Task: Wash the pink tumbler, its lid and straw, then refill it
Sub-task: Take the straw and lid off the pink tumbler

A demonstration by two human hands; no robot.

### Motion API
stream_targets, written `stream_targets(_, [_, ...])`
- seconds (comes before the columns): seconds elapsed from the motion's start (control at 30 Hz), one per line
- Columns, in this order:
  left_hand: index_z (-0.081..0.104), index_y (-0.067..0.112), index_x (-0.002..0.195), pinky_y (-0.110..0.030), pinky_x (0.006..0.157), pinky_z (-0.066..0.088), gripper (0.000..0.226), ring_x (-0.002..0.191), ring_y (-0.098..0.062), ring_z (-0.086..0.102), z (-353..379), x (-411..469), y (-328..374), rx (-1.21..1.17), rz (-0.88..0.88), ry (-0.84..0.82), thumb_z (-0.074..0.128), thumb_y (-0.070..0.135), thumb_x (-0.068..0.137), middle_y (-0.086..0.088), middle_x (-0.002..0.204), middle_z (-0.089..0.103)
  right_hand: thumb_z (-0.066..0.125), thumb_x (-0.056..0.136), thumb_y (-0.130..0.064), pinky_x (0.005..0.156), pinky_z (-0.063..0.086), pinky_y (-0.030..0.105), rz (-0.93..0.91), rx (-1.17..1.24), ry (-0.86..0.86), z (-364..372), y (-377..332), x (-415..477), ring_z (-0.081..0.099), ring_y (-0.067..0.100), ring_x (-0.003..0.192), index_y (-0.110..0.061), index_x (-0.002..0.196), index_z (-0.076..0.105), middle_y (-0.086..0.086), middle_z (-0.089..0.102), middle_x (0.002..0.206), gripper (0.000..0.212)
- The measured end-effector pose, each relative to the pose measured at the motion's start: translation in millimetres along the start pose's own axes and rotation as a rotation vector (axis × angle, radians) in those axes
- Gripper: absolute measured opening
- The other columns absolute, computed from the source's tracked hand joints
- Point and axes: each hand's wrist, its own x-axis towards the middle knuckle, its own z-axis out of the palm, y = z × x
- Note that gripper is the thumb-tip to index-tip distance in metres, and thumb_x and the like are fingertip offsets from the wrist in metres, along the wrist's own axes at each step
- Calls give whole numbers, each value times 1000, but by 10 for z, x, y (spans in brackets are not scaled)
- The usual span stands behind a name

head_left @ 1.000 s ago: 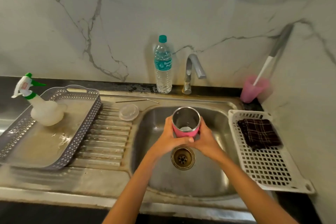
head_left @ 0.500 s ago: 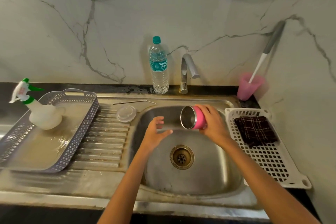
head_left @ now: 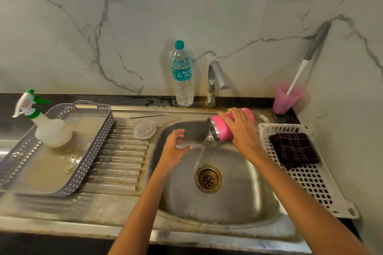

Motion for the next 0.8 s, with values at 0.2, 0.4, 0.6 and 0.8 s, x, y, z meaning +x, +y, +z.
stream_targets(0.2, [51,13,128,-39,97,48,58,109,-22,53,25,-4,39,-5,1,2,79,3,79,-11,123,51,87,54,3,113,23,48,-49,-52,85,-110,-42,4,41,38,133,-15,140,50,18,47,141,95])
stream_targets(0.4, [50,12,131,-39,97,48,62,113,-23,53,89,-11,81,-21,-8,-37,80,5,78,-10,124,50,95,41,-4,109,24,46,-112,-137,152,-123,-51,20,50,39,126,-16,135,55,19,54,135,103])
stream_targets(0.6, [45,8,135,-9,76,45,70,109,-20,50,153,-5,105,-43,-48,-80,82,4,75,-8,123,48,91,52,-9,116,20,46,-11,-72,57,-30,-23,-75,39,34,135,-22,141,47,13,46,143,100])
stream_targets(0.8, [30,17,146,-17,93,40,87,129,-13,42,360,-60,233,-187,-97,-234,83,20,78,3,139,42,91,56,-14,95,42,22,298,649,-64,34,20,-229,48,17,122,-23,140,43,0,50,135,97])
